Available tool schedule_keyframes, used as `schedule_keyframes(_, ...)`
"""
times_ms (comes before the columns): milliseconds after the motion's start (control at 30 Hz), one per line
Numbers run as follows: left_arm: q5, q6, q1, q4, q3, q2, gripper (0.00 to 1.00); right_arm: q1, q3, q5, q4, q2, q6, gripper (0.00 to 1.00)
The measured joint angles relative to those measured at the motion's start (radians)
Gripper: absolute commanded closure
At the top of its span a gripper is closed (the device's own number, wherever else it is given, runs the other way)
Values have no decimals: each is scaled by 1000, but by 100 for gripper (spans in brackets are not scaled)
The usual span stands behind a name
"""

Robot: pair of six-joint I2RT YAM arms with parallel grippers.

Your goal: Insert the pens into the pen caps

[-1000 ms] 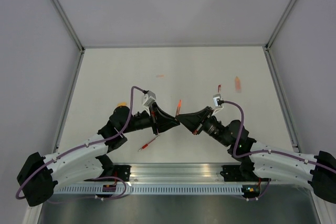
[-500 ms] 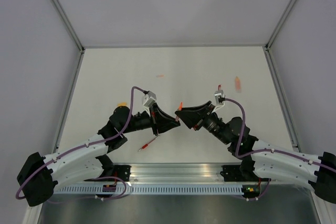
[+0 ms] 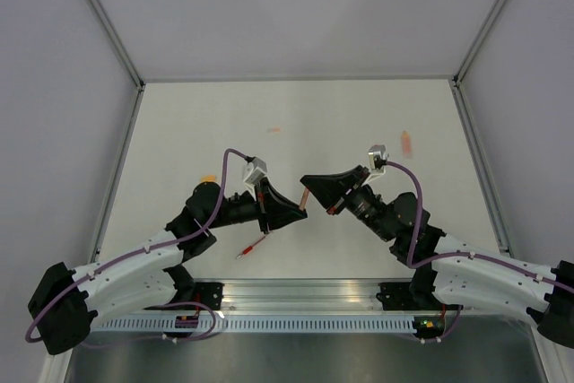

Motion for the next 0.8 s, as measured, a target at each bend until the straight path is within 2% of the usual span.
schedule_keyframes(33,-1,0,0,-6,0,-5,92,0,-2,0,2,0,2,100)
schedule_keyframes(67,-2,0,0,-10,0,-8,81,0,-3,0,3,-2,3,100)
schedule_keyframes(133,-2,0,0,-17,0,-14,68,0,-8,0,8,-5,3,100)
schedule_keyframes(167,-4,0,0,-18,0,-17,58,0,-11,0,9,-8,3,100)
schedule_keyframes(233,-6,-5,0,-16,0,-27,51,0,-19,1,9,-10,3,100)
schedule_keyframes(467,-23,-7,0,-16,0,-39,46,0,-46,-2,30,-7,33,100)
schedule_keyframes(800,-23,-7,0,-18,0,13,46,0,-80,-18,84,31,78,100)
